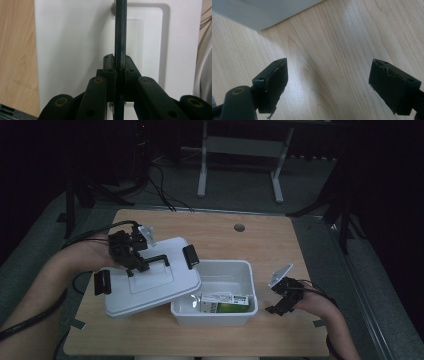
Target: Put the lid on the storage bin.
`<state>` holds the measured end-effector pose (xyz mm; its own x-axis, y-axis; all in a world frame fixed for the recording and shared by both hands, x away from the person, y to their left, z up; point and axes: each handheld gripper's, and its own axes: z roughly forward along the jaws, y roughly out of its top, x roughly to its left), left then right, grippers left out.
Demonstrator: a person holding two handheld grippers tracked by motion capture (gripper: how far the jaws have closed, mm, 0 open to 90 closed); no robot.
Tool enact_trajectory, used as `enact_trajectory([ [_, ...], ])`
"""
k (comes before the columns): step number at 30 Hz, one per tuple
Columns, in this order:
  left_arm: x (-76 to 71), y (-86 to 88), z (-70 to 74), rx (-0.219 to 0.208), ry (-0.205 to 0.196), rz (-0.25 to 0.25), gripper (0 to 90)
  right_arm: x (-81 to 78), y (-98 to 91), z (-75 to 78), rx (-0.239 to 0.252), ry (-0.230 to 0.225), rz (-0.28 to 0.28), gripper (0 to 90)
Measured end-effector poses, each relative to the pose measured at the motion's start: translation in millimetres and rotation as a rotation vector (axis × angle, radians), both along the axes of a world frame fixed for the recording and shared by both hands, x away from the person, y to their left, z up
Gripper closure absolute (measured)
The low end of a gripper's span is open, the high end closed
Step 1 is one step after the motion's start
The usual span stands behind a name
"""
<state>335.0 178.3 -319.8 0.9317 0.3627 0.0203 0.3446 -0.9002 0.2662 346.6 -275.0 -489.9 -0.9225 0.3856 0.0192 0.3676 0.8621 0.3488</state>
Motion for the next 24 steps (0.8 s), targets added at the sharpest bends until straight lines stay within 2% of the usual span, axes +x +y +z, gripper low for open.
enact_trajectory([
  [6,2.8,-24.7,1.9,-0.004,-0.005,-0.046,84.1,-0.3,0.1,-1.7,0.000,0.003,0.000,15.4],
  [24,8.6,-74.1,0.6,-0.005,0.010,-0.113,84.1,-1.2,-0.8,-2.8,0.006,0.005,0.004,15.4],
])
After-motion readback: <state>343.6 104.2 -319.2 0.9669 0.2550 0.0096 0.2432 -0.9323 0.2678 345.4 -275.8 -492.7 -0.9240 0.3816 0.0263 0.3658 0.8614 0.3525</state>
